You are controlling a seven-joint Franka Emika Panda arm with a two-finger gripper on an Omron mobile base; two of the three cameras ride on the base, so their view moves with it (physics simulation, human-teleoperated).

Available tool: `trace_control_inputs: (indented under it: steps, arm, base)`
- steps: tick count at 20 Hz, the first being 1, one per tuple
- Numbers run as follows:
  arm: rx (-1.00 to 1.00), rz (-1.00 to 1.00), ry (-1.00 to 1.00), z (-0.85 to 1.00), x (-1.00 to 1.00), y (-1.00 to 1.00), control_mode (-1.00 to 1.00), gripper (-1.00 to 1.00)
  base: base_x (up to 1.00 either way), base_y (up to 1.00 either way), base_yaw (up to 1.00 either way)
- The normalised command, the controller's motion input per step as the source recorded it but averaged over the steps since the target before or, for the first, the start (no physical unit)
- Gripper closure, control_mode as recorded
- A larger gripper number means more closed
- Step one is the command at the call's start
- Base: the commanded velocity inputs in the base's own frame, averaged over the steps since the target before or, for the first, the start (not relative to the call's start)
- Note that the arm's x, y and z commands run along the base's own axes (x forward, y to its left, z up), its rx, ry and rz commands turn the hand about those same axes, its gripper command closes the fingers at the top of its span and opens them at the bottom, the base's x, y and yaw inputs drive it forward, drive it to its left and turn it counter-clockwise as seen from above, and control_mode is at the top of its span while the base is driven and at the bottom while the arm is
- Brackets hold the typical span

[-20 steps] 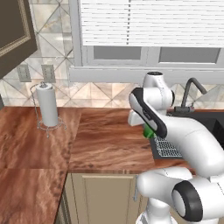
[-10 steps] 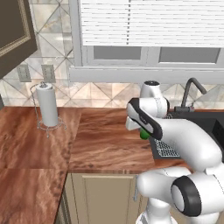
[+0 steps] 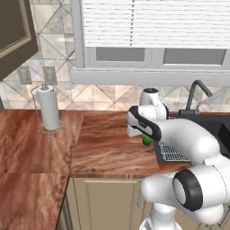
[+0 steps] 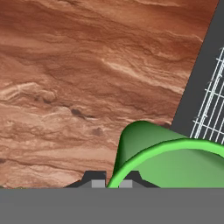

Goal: Pick the cup and bowl from the counter and place them on the counter next to the sink.

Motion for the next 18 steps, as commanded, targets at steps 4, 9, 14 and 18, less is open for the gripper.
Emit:
trace_control_inputs:
  steps: [4,9,14,18]
  arm:
    - [-0.01,-0.01,0.03,-0.18,0.22,0.00,-1.00,1.00]
    - [0.00,0.00,0.00,-0.17,0.07,-0.03,-1.00,1.00]
    - [0.00,0.00,0.04,-0.12,0.01,0.00,-1.00,1.00]
    - [0.00,0.00,0.10,-0.19,0.00,0.00,-1.00,1.00]
  base:
    - [0.00,0.00,0.00]
    - [0.00,0.00,0.00]
    - [0.00,0.00,0.00]
    - [0.00,0.00,0.00]
